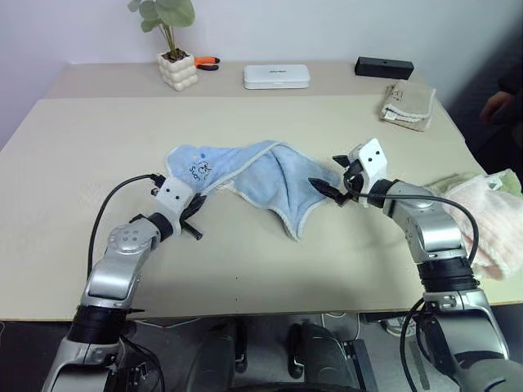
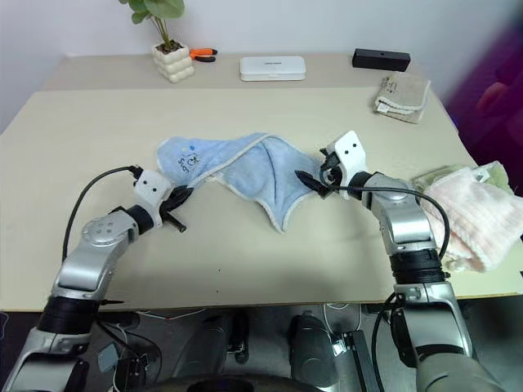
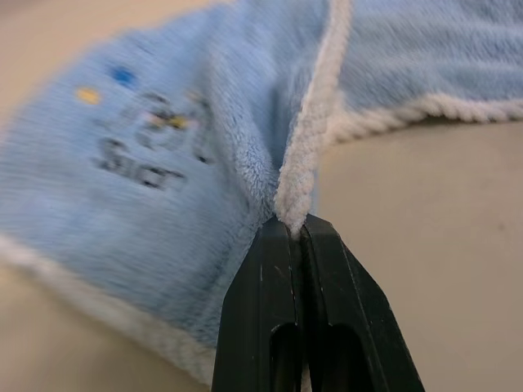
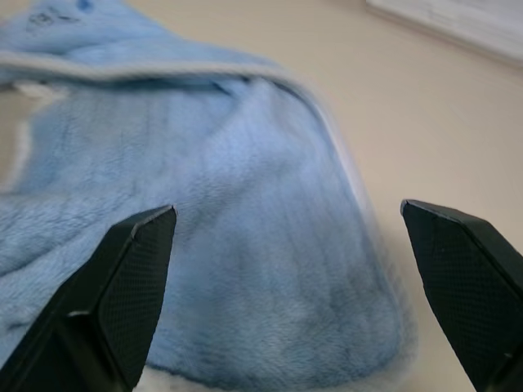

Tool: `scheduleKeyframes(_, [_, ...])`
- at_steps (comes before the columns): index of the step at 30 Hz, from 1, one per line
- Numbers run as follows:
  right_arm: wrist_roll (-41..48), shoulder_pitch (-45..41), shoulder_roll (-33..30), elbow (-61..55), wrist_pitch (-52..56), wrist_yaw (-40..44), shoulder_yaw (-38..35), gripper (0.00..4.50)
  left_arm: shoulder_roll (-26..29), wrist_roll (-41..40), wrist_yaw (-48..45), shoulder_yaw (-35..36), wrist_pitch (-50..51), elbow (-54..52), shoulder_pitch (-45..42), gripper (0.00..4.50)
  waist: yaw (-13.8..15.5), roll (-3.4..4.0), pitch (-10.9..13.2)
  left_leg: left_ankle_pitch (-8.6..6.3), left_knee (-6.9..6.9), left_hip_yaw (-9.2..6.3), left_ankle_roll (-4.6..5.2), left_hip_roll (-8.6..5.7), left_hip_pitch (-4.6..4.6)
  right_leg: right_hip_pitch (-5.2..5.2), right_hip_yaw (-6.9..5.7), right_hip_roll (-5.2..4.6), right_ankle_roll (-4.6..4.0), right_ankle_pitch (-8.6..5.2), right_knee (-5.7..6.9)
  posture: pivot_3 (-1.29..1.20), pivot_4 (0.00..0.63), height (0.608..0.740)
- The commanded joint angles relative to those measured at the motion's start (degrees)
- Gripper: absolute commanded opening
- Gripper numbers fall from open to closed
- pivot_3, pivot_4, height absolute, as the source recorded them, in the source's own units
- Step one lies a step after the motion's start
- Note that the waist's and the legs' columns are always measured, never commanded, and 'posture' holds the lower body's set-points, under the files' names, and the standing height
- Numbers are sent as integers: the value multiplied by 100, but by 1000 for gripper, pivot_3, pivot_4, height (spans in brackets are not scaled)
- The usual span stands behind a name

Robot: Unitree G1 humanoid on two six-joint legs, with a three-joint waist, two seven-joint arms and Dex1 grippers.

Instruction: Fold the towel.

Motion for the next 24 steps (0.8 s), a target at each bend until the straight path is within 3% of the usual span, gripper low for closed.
scheduleKeyframes(1, [80, -428, -123, 506, 554, 34, -119, 4500, 156, -92, -33, 307, -62, -552, 308, 29, 5, 0, 0, -1, 0, 0, 1, 0, 0, 0, 0, -2, 0, 0, -2, 0, 150, 733])
scheduleKeyframes(10, [-399, -1057, -104, 2069, 336, 42, 118, 4500, 223, -151, -16, 506, -103, -749, 703, 29, -2, 1, 0, -10, 0, 2, 16, -1, -2, -1, -1, 2, -1, 0, -3, 0, 150, 733])
scheduleKeyframes(14, [-468, -1229, -51, 2410, 199, 49, 132, 3216, 211, -136, -11, 490, -144, -731, 743, 0, -7, 1, 0, -9, 0, 3, 16, 0, -1, -1, -1, 4, -1, 0, 1, 0, 150, 733])
scheduleKeyframes(20, [-479, -1263, -15, 2348, 180, 6, 75, 153, 197, -172, -93, 452, -256, -670, 851, 0, -7, 1, 0, -1, 0, 4, 2, 0, -1, -1, 0, 4, -1, 0, 1, 0, 150, 733])
scheduleKeyframes(24, [-677, -1447, -65, 2354, -250, -211, 92, 68, 236, -152, -146, 486, -388, -364, 620, 0, 3, 2, 1, -6, 0, 4, 10, -1, -1, -2, 0, 3, -1, 0, 0, 0, 150, 733])
